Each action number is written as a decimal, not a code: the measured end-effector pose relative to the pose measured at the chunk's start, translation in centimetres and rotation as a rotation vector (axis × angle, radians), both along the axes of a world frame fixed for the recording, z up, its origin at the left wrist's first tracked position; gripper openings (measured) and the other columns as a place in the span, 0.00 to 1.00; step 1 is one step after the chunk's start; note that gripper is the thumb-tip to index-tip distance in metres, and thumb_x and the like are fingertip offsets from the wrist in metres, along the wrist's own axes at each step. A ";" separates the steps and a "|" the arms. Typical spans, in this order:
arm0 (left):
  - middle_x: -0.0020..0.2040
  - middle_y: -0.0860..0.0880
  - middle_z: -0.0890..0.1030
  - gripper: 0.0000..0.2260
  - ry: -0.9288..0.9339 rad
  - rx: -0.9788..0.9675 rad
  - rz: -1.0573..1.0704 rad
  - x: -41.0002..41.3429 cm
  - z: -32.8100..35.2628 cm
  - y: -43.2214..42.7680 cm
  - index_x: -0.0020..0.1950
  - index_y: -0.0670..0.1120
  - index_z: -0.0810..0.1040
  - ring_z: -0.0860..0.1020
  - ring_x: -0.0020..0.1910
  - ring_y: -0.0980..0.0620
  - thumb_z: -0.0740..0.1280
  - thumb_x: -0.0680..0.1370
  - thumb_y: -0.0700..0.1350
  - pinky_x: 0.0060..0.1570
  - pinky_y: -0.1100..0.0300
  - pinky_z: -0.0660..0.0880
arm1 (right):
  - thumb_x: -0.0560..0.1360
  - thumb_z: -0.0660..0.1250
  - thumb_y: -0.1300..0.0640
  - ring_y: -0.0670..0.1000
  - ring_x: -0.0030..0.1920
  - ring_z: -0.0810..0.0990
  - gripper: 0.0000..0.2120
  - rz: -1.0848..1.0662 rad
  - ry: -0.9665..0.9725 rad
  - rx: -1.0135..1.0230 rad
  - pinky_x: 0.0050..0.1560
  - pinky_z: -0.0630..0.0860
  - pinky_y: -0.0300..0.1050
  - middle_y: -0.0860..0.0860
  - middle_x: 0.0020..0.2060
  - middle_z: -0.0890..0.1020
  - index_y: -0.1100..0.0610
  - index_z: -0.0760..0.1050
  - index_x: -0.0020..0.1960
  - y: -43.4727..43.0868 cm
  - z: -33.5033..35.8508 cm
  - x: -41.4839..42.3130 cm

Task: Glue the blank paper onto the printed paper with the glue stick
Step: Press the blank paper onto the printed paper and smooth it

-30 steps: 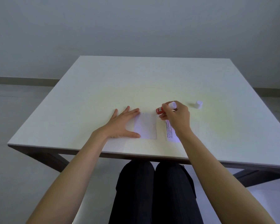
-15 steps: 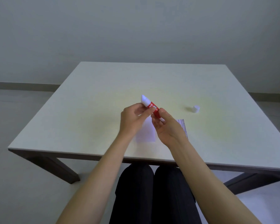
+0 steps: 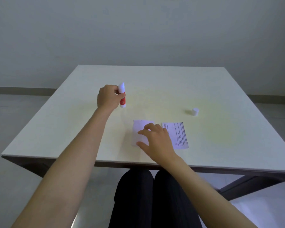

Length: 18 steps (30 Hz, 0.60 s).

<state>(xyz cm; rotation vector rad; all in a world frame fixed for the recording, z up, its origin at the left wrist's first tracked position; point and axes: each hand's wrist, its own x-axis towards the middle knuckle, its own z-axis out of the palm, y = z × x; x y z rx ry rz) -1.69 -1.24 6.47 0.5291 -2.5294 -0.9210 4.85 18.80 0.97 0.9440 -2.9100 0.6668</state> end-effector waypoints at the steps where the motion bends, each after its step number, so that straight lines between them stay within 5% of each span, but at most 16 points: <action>1: 0.25 0.57 0.76 0.11 -0.003 -0.004 0.003 -0.2 -0.2 -0.1 0.33 0.44 0.81 0.72 0.29 0.60 0.65 0.72 0.47 0.28 0.63 0.63 | 0.76 0.63 0.45 0.55 0.61 0.70 0.21 0.026 0.040 0.058 0.59 0.61 0.47 0.50 0.63 0.74 0.53 0.74 0.66 -0.2 -0.2 0.3; 9: 0.28 0.51 0.79 0.16 -0.028 -0.037 0.017 -0.5 -1.6 -0.2 0.31 0.42 0.81 0.71 0.28 0.59 0.62 0.75 0.46 0.28 0.64 0.63 | 0.73 0.58 0.33 0.57 0.54 0.71 0.31 0.078 0.183 0.224 0.53 0.61 0.49 0.52 0.56 0.76 0.59 0.74 0.59 -0.6 -1.7 1.8; 18: 0.20 0.71 0.72 0.18 -0.046 0.036 0.063 -0.2 -2.4 -0.5 0.23 0.53 0.72 0.73 0.27 0.61 0.65 0.73 0.44 0.27 0.64 0.61 | 0.70 0.58 0.31 0.57 0.53 0.71 0.34 0.097 0.220 0.195 0.54 0.63 0.50 0.53 0.55 0.76 0.60 0.75 0.57 -0.3 -1.9 2.1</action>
